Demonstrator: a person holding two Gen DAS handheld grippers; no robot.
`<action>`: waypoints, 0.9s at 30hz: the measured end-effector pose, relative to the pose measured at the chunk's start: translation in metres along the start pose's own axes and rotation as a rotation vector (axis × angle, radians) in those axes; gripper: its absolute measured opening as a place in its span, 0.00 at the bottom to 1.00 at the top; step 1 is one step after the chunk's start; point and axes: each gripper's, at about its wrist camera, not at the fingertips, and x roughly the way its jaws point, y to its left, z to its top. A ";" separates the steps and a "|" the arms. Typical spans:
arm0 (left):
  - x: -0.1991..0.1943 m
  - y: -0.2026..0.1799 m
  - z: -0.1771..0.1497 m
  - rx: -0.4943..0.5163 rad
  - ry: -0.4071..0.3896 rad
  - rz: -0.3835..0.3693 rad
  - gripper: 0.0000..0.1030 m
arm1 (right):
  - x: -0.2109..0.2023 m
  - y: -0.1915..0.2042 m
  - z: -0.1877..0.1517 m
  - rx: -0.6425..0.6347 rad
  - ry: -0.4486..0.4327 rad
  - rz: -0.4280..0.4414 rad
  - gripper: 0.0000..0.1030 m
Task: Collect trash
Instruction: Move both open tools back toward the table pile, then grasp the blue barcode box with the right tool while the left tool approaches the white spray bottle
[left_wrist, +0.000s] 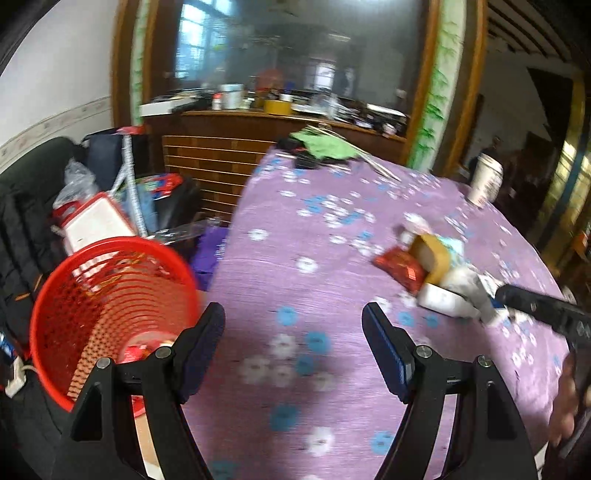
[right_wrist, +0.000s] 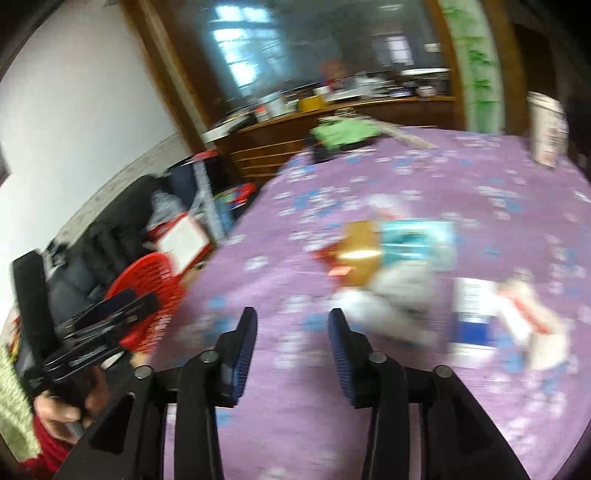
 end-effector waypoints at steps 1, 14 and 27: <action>0.002 -0.008 0.000 0.015 0.008 -0.010 0.73 | -0.006 -0.018 0.000 0.023 -0.012 -0.049 0.45; 0.026 -0.093 0.002 0.199 0.084 -0.090 0.73 | 0.016 -0.107 -0.002 0.122 0.071 -0.235 0.46; 0.079 -0.138 0.010 0.266 0.225 -0.292 0.73 | 0.035 -0.128 -0.013 0.116 0.055 -0.263 0.35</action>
